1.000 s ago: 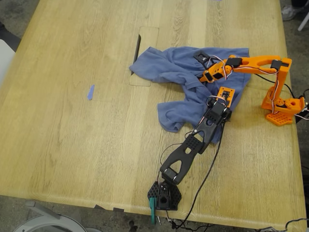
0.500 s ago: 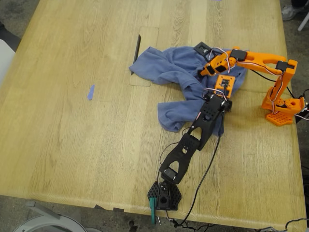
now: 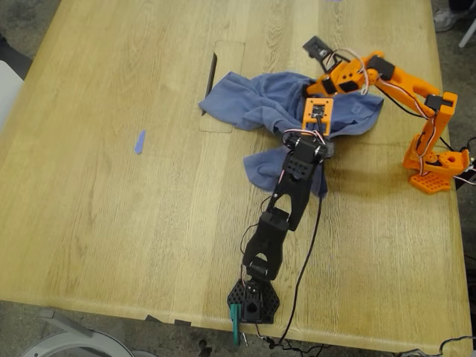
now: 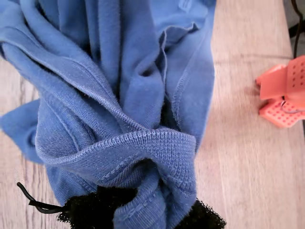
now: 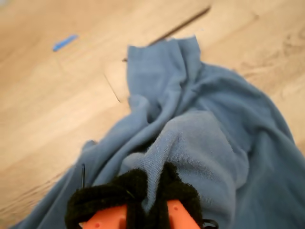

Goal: Fold a T-shirt

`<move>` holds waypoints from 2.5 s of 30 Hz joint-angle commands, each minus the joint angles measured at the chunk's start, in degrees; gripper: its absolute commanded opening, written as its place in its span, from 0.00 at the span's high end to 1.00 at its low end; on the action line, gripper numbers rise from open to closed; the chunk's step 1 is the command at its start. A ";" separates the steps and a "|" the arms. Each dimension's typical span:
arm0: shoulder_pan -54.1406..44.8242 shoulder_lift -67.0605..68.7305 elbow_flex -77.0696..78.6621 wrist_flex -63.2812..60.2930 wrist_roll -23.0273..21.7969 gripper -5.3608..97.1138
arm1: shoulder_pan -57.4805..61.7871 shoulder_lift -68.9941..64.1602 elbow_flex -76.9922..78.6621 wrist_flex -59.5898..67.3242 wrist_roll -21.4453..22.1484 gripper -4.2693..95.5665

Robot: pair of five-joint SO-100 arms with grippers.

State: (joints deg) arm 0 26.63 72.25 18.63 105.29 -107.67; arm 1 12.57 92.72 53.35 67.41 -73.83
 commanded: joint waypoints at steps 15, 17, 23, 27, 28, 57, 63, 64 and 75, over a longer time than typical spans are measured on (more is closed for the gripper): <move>-10.37 15.64 -10.72 3.08 2.11 0.95 | -2.81 -4.31 -33.31 10.28 -0.88 0.95; -11.43 15.73 -12.48 2.64 2.20 0.95 | -2.90 -4.13 -34.80 10.28 -1.05 0.95; -14.24 16.70 -14.77 -1.93 2.64 0.95 | -2.90 -3.87 -37.79 7.21 -1.49 0.95; -15.73 18.90 -14.85 -4.22 2.81 0.95 | -2.29 -3.08 -39.11 4.75 -1.67 0.94; -16.17 19.51 -14.85 -4.22 2.81 0.95 | -2.11 -2.72 -39.11 3.78 -1.67 0.94; -24.61 24.43 -18.19 -31.20 2.72 0.95 | 4.92 1.67 -37.97 -33.93 -3.69 0.95; -24.87 24.52 -18.90 -39.81 2.90 0.95 | 5.62 2.81 -37.97 -38.50 -4.39 0.95; -24.87 24.52 -18.90 -41.04 2.90 0.95 | 5.45 3.08 -37.97 -39.11 -4.57 0.95; -25.05 24.43 -21.27 -50.19 3.16 0.95 | 7.91 3.87 -39.90 -48.16 -5.63 0.95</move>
State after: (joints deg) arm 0 3.43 89.65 1.93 59.77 -105.29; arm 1 19.42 93.08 16.88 21.09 -79.01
